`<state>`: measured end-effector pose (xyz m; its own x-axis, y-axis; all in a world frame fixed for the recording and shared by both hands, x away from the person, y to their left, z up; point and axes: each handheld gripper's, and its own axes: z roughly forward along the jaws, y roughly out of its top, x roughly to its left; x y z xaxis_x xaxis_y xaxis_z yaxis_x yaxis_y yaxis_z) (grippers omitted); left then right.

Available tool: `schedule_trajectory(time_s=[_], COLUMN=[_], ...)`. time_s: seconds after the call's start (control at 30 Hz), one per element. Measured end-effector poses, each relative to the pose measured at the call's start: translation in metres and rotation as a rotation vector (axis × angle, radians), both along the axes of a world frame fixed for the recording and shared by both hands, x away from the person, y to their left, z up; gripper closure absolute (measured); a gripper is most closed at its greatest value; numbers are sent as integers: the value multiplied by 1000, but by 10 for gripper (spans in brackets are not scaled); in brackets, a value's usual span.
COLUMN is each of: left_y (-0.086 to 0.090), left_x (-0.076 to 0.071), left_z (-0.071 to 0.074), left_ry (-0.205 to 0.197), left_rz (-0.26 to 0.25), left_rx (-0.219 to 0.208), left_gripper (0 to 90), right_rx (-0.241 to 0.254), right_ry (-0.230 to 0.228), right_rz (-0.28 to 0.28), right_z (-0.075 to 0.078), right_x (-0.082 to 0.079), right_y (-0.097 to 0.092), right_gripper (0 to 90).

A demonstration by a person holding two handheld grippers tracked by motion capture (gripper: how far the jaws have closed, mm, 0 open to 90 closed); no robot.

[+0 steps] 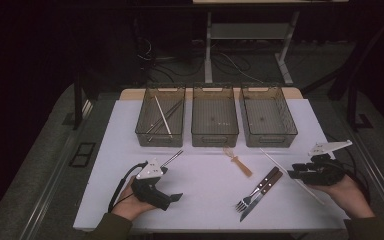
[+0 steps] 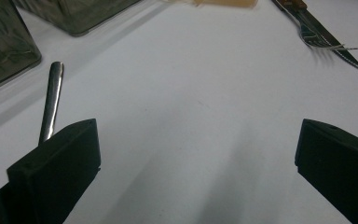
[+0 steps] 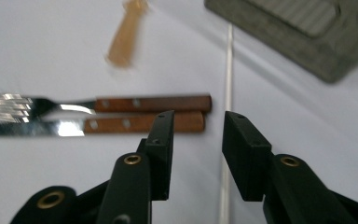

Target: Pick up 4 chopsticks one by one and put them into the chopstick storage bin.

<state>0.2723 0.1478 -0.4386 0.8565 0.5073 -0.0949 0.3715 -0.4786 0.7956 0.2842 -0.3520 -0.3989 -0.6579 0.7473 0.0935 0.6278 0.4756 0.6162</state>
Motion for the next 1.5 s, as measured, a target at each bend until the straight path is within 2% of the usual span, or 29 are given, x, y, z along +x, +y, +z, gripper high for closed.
schedule_trajectory(time_s=[0.2, 0.33, 0.43, 0.67, 1.0, 1.1, 1.2, 1.4, 1.5], left_y=[0, -1, -1, -1, -1, -1, -1, -1, -1], left_x=[0, 0, 0, 0, 0, 0, 0, 0, 0], left_z=[0, -1, -1, -1, -1, -1, -1, -1, -1], left_ry=[2, 3, 3, 4, 5, 4, 4, 3, 4], left_rz=[0, -2, -2, -2, -1, 0, -3, -3, -3], left_rx=[4, 6, 7, 7, 12, 11, 15, 15, 15], left_gripper=[0, 0, 0, 0, 0, 0, 0, 0, 0], right_rx=[-112, -174, -197, -290, -386, -397, -383, -340, -295], right_ry=[78, 134, 181, 268, 354, 358, 352, 335, 307], right_rz=[-14, 10, 18, 11, 25, 21, 17, 30, 26], right_z=[-9, -14, -18, -21, -20, -20, -21, -19, -15], right_x=[1, 6, 10, 21, 35, 36, 35, 32, 30], right_y=[-6, -5, -4, 0, 12, 13, 11, 4, -2], right_gripper=[714, 731, 738, 772, 821, 839, 841, 841, 841])
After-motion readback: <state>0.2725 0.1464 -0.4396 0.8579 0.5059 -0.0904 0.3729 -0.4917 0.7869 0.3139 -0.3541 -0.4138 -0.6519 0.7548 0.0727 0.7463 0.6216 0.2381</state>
